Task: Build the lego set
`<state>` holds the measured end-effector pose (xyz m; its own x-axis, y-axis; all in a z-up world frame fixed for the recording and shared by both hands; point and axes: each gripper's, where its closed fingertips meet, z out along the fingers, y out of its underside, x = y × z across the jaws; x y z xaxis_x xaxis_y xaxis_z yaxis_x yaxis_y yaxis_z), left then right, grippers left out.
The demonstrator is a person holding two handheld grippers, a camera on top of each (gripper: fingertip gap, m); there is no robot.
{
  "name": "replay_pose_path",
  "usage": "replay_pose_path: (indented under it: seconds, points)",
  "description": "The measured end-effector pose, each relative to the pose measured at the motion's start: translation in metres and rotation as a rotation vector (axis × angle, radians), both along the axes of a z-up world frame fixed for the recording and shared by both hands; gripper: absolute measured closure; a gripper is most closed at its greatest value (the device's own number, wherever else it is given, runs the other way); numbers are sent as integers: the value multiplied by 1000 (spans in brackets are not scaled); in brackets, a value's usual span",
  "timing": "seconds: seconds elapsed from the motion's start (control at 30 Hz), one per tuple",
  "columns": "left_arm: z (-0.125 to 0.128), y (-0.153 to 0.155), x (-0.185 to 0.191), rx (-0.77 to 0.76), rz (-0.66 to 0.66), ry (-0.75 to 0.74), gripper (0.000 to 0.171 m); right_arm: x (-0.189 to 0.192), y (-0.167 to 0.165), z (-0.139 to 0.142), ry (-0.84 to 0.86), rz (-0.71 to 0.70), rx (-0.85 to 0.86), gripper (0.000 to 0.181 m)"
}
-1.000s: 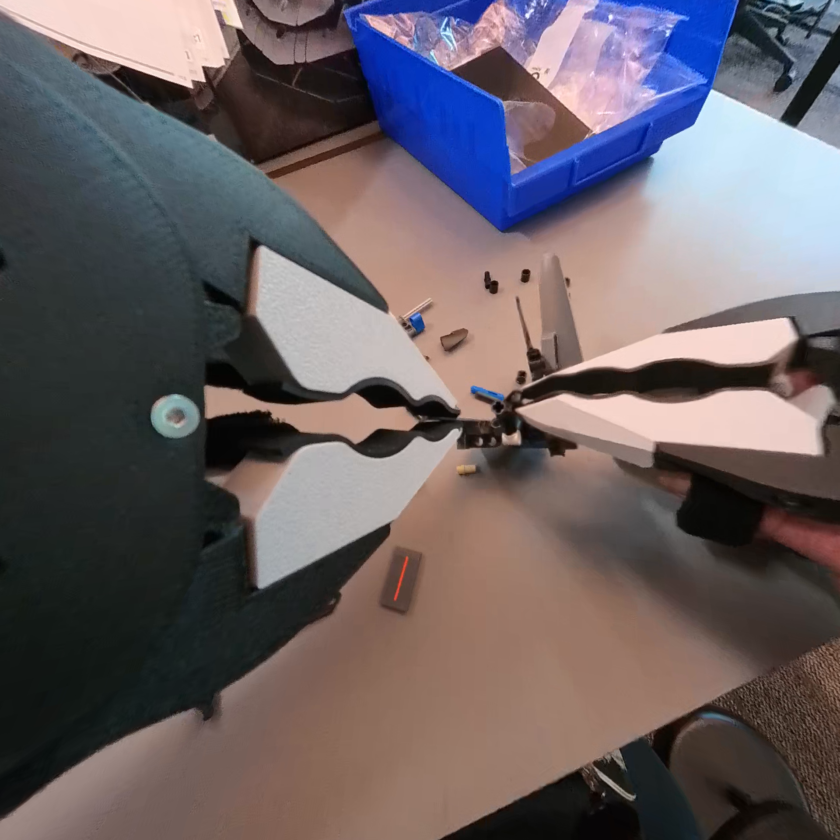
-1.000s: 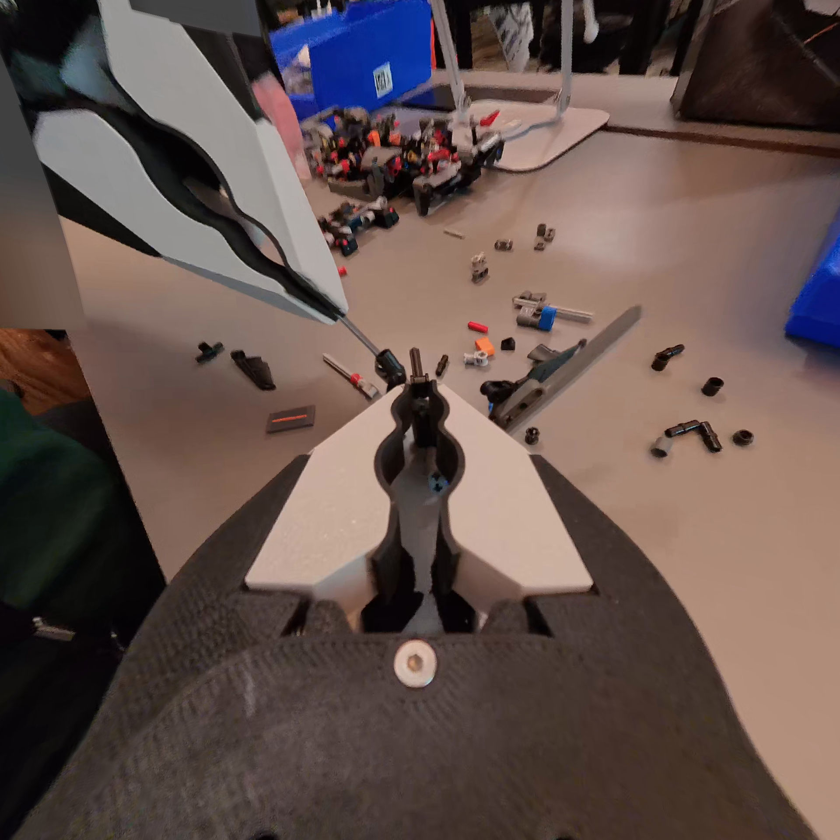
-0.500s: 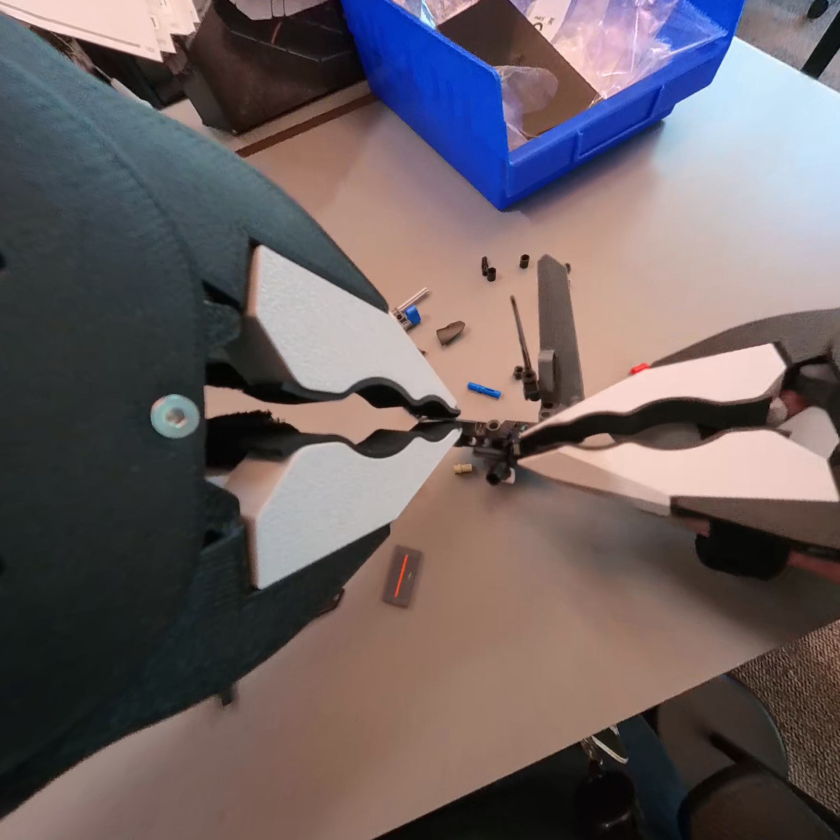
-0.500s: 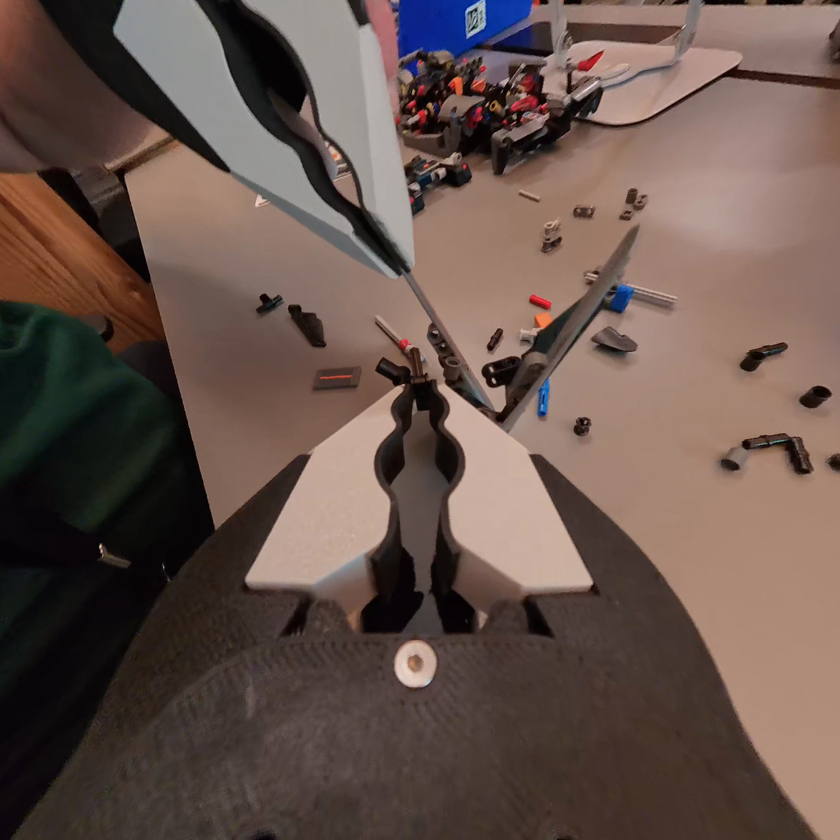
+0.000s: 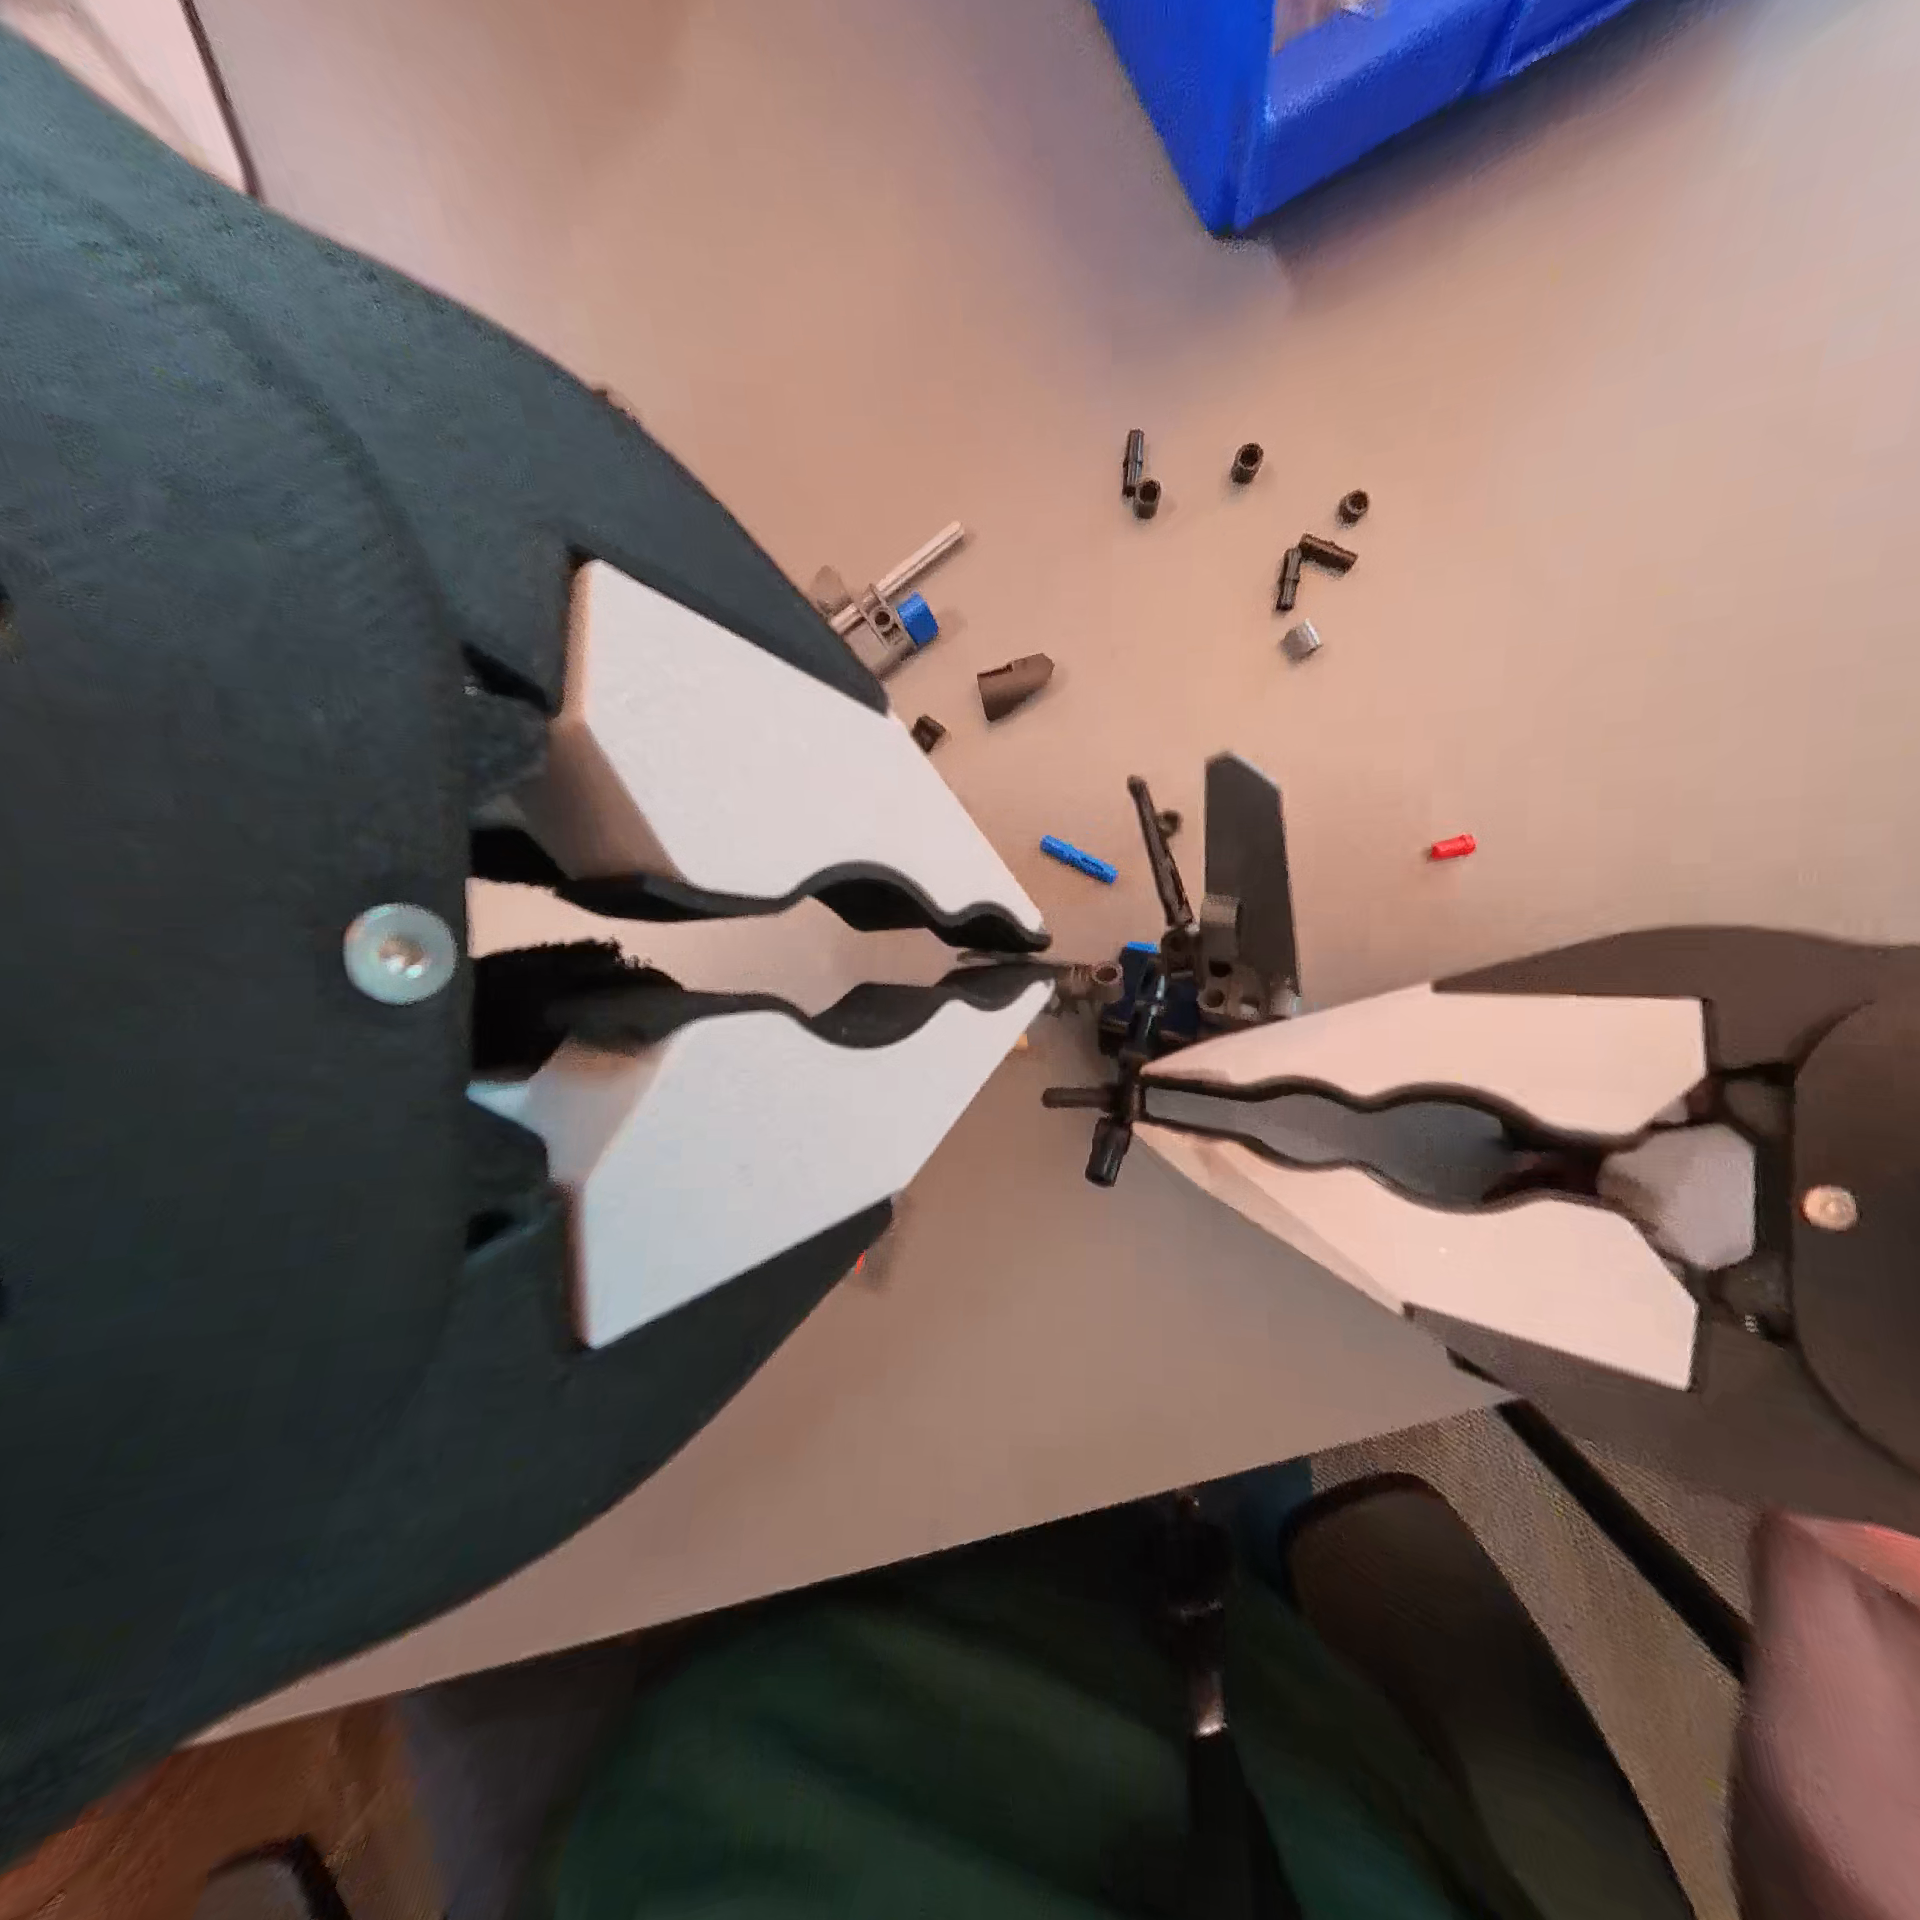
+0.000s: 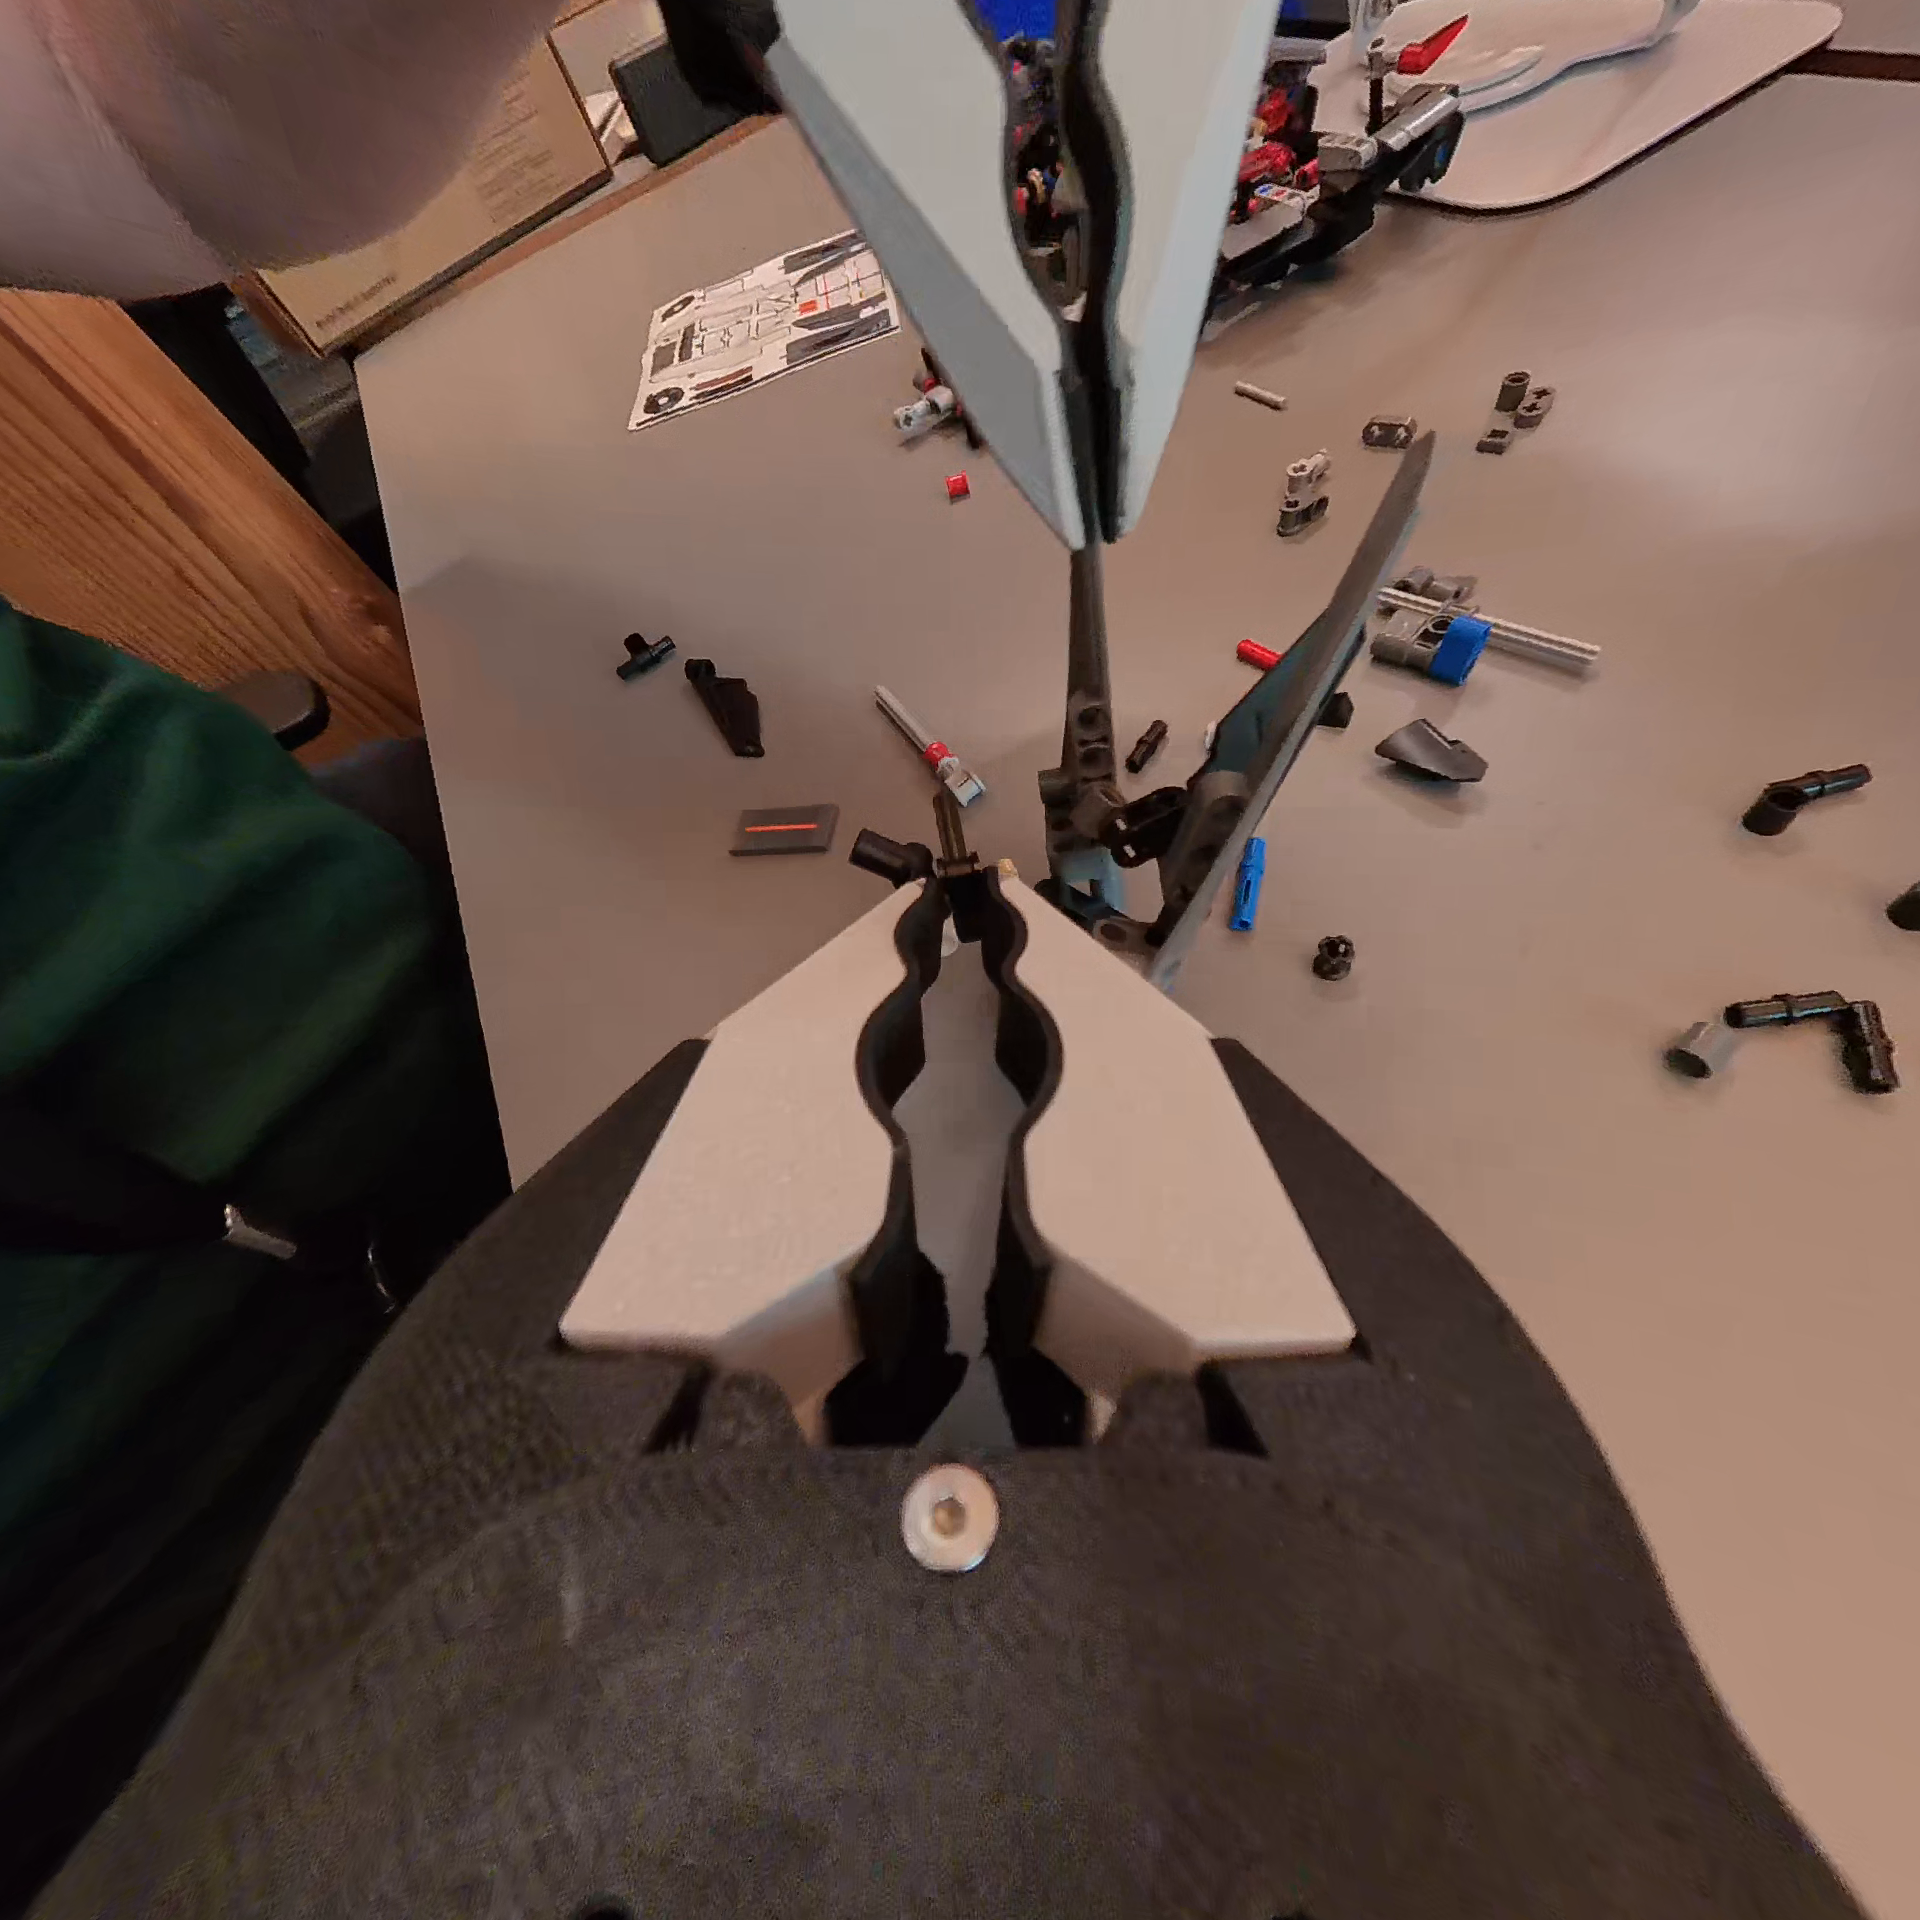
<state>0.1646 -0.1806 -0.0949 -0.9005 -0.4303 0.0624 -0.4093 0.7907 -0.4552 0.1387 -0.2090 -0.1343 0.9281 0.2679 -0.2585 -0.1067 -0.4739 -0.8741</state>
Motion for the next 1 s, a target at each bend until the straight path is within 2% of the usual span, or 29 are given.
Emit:
replay_pose_path:
  seconds: [0.3, 0.57, 0.8, 1.0]
  points:
    - [-10, 2, 6, -115, 79, 100, 171, 5, 1, 3, 18, -4, 17, 176]
    - [-17, 14, 12, -318, 246, 234, 171, 12, 5, 6, -27, -31, 6, 176]
    - [-25, 24, 11, -419, 313, 288, 170, 12, 11, 6, -58, -39, -4, 176]
    - [-31, 34, 16, -513, 424, 337, 169, 28, 12, 12, -112, -105, 9, 177]
